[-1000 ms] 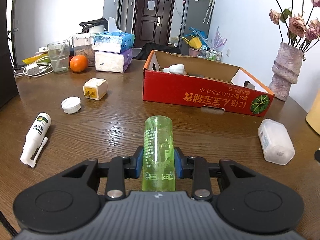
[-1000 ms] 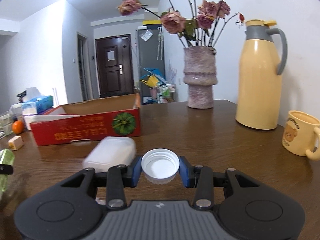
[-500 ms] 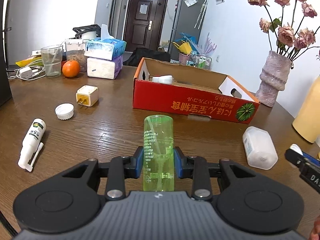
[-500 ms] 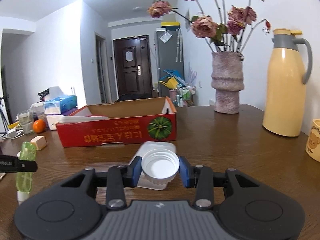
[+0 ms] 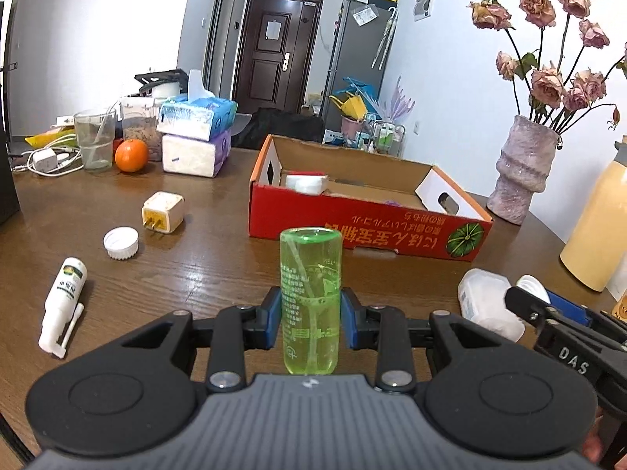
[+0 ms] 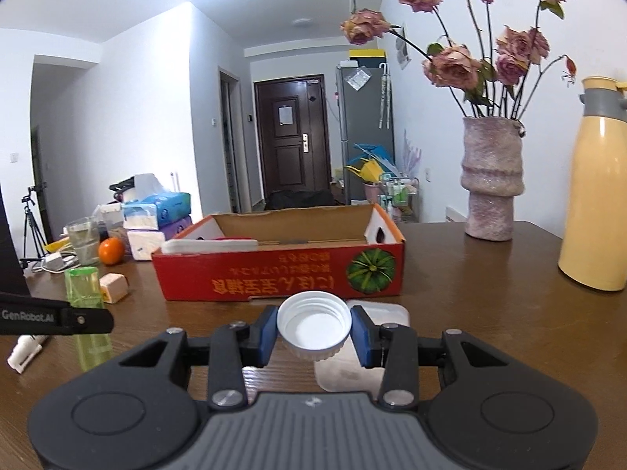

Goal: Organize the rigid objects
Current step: 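Carry the green bottle and white cap with both tools over the cardboard box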

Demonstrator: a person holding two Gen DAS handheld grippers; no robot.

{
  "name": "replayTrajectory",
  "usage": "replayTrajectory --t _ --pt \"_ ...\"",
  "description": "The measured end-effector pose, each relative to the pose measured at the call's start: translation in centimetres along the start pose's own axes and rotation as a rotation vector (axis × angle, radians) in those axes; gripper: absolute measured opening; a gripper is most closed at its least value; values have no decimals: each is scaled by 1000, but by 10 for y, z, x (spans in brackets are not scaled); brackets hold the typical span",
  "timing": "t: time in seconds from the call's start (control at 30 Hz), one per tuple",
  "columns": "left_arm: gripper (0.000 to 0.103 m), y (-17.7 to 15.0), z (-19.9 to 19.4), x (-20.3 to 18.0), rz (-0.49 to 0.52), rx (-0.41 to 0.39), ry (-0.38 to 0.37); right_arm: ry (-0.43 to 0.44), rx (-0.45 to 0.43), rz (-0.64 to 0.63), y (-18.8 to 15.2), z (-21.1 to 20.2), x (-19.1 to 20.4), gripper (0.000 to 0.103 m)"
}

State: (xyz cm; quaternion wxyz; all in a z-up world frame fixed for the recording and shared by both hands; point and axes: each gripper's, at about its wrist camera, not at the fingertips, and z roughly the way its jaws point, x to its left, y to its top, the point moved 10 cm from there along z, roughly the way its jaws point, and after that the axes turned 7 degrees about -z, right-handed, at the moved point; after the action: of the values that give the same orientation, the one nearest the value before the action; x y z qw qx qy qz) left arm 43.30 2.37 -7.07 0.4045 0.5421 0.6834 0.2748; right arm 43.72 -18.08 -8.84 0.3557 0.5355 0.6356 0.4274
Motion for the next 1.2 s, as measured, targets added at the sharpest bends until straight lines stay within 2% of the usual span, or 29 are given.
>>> replayTrajectory --t 0.57,1.07,1.2 --pt "32 53 -4 -37 12 -91 -24 8 -86 4 52 8 4 39" --pt "32 90 23 -43 -30 -128 -26 -1 -120 7 81 40 5 39" --pt "32 93 38 -42 -44 -112 -27 4 -114 7 84 54 6 39"
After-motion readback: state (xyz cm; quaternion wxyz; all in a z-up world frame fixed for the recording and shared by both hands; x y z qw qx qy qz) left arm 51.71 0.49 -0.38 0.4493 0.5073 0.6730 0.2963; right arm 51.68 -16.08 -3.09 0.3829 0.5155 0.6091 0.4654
